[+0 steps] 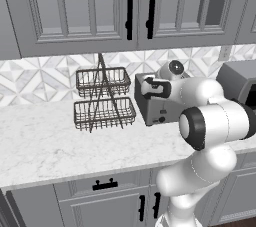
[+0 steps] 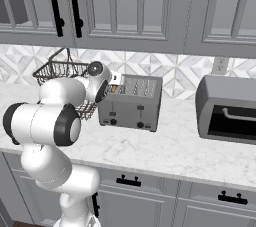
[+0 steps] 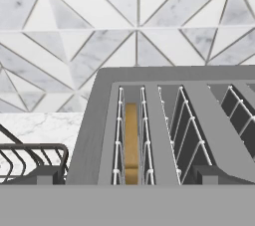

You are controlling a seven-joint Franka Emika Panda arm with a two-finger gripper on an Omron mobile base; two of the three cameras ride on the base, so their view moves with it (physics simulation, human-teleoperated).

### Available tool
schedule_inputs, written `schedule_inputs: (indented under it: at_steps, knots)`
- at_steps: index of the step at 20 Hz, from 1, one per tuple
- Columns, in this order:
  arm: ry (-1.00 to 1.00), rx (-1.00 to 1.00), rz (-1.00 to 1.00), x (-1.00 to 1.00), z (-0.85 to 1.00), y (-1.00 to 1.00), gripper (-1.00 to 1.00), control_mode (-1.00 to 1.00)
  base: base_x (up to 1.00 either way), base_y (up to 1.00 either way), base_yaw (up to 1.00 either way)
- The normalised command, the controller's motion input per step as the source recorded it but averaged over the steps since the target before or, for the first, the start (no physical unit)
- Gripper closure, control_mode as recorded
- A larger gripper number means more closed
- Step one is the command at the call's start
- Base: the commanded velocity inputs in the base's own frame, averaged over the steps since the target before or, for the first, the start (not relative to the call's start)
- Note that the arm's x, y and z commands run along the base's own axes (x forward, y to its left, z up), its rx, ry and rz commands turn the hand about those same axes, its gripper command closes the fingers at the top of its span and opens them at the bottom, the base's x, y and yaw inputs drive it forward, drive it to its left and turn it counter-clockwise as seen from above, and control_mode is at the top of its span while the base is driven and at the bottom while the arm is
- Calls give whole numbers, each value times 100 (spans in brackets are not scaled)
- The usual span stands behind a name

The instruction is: Start the toaster. Once the lever pops up, take the bread to the plate on the dining counter.

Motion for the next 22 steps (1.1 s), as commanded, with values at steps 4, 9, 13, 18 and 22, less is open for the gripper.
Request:
schedule_inputs:
  at_steps: [4, 9, 13, 18, 22]
  knots:
    - [0, 0, 0, 0, 0, 0, -100, -100, 0, 0, 0]
    - [0, 0, 0, 0, 0, 0, -100, -100, 0, 0, 0]
    - [0, 0, 0, 0, 0, 0, -100, -100, 0, 0, 0]
    - [0, 0, 0, 0, 0, 0, -100, -100, 0, 0, 0]
    - [0, 0, 0, 0, 0, 0, -100, -100, 0, 0, 0]
